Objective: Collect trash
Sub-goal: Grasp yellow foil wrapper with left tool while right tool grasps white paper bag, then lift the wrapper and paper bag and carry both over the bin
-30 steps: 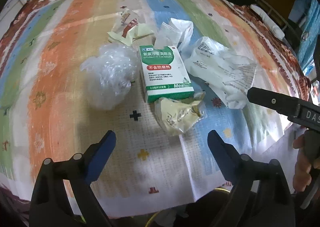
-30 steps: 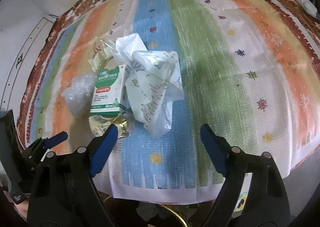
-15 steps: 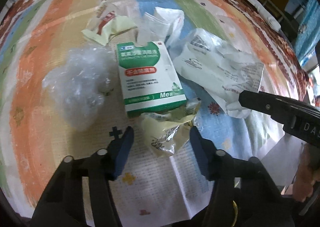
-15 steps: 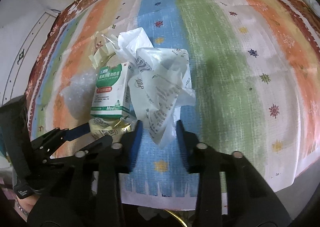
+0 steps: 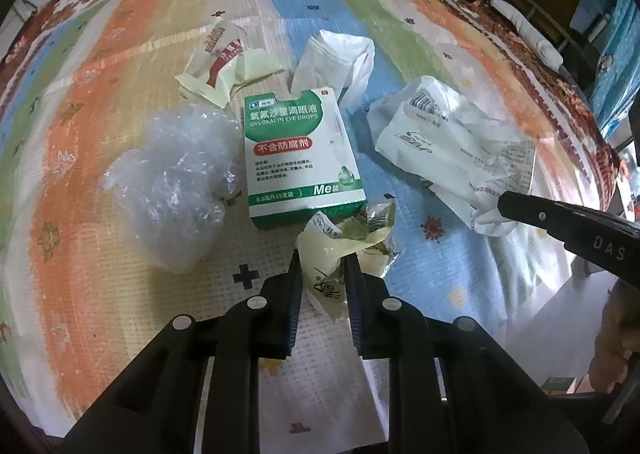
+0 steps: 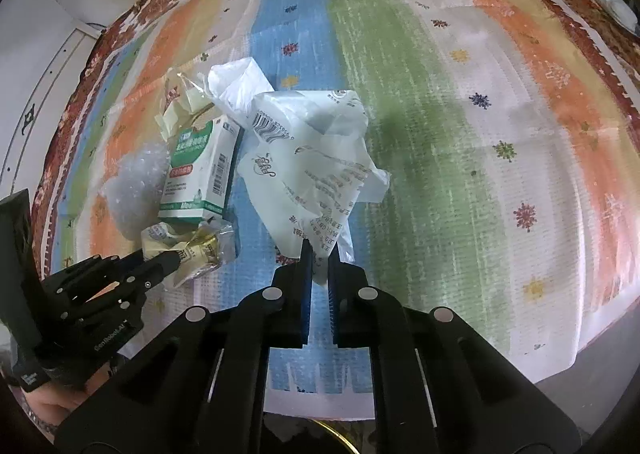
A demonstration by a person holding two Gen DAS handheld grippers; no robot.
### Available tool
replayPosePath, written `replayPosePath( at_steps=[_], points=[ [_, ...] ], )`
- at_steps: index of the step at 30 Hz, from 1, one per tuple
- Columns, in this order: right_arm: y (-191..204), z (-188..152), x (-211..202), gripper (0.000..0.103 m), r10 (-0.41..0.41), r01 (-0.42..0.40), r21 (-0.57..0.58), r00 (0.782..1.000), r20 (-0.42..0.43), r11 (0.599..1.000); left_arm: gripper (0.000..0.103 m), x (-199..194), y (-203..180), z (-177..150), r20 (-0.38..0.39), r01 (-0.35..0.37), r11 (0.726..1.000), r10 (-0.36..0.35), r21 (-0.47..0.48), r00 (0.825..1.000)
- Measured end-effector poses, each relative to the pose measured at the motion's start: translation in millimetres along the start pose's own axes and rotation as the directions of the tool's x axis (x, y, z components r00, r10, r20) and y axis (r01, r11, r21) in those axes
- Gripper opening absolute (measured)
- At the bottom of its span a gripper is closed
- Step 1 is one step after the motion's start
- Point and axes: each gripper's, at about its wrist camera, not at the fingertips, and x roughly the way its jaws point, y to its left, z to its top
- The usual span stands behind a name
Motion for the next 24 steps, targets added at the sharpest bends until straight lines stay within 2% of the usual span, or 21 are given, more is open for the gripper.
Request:
replayPosePath(
  at_steps=[6, 14, 16, 18, 21, 24],
  points=[
    [-0.5, 0.2, -10.2, 0.005, 0.021, -0.021, 0.001, 1.0, 0.018, 1.0, 0.019, -11.5, 5.4, 1.7, 0.025, -0.01, 1.0, 0.01, -0.021, 1.0],
    [-4.6, -1.6, -24.7, 0.004, 0.0, 0.0, -0.008, 0.999, 0.046, 1.0, 0.018, -27.9, 3.8, 1.9, 0.042, -0.012, 0.999, 0.013, -0.03, 0.999],
    [-4.6, -2.9, -28.7, 0.004, -0.012, 0.013, -0.021, 0.998, 0.057, 1.0, 0.018, -35.1, 2.9, 1.7, 0.051, -0.045, 0.999, 0.047, -0.029, 0.998],
    [-3.7, -5.1, -33.1, 0.004, -0.022, 0.024, -0.035, 0.997, 0.07, 0.999, 0.018, -42.8, -0.2, -0.1, 0.063, -0.128, 0.992, 0.128, -0.004, 0.99],
    [-1.7, -10.7, -38.3, 0.004, -0.052, 0.056, -0.048, 0.995, 0.082, 0.997, 0.018, -53.3, 2.4, -1.8, 0.079, -0.11, 0.994, 0.111, -0.022, 0.991],
    [0.9, -17.7, -42.1, 0.004, -0.044, 0.049, -0.051, 0.996, 0.081, 0.998, 0.018, -59.3, 6.5, -4.3, 0.074, -0.109, 0.993, 0.113, -0.051, 0.991]
  ],
)
